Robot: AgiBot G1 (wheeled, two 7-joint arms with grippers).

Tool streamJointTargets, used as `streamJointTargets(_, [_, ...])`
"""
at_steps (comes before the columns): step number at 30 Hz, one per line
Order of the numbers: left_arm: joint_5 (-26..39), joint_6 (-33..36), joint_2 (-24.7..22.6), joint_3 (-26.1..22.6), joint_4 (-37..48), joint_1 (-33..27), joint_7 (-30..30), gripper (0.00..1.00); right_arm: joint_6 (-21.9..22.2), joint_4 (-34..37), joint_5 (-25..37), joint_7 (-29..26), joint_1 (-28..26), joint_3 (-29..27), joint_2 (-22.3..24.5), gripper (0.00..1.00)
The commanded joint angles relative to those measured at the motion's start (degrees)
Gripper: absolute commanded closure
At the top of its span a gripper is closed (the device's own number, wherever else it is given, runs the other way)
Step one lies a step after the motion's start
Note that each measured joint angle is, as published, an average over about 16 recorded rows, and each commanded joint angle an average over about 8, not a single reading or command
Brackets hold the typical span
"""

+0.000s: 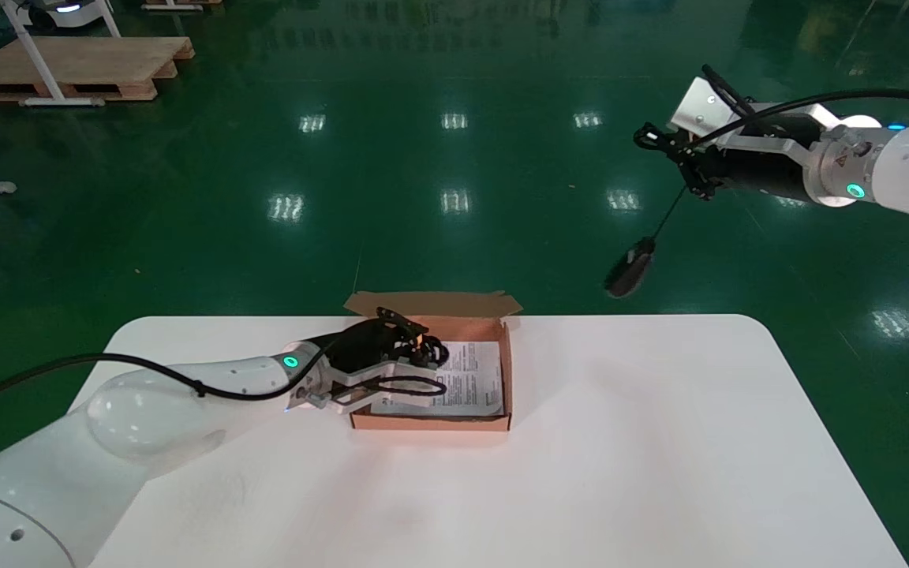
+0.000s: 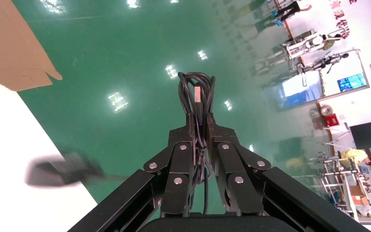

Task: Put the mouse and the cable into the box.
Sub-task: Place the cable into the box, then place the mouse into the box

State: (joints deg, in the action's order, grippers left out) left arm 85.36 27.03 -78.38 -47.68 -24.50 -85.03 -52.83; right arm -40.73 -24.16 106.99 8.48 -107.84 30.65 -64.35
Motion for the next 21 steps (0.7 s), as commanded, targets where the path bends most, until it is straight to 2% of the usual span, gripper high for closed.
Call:
streamJointTargets(1, [0.12,0.06,0.01,0.09,-0.06,0.0,-0.05,0.0,0.0,0.0,0.01,0.0,0.0,0.0,0.0,1.0])
streamJointTargets(15, [0.23,0.37,0.45,0.36,-0.61,0.09,-0.08,0.0,0.03,0.0,0.02,0.0,0.0,0.0,0.0,1.0])
streamJointTargets(21, [-1.14,-0.6,1.07,0.5,0.43,0.1,3.45,0.0,0.04,0.0,0.02,0.0,0.0,0.0,0.0,1.0])
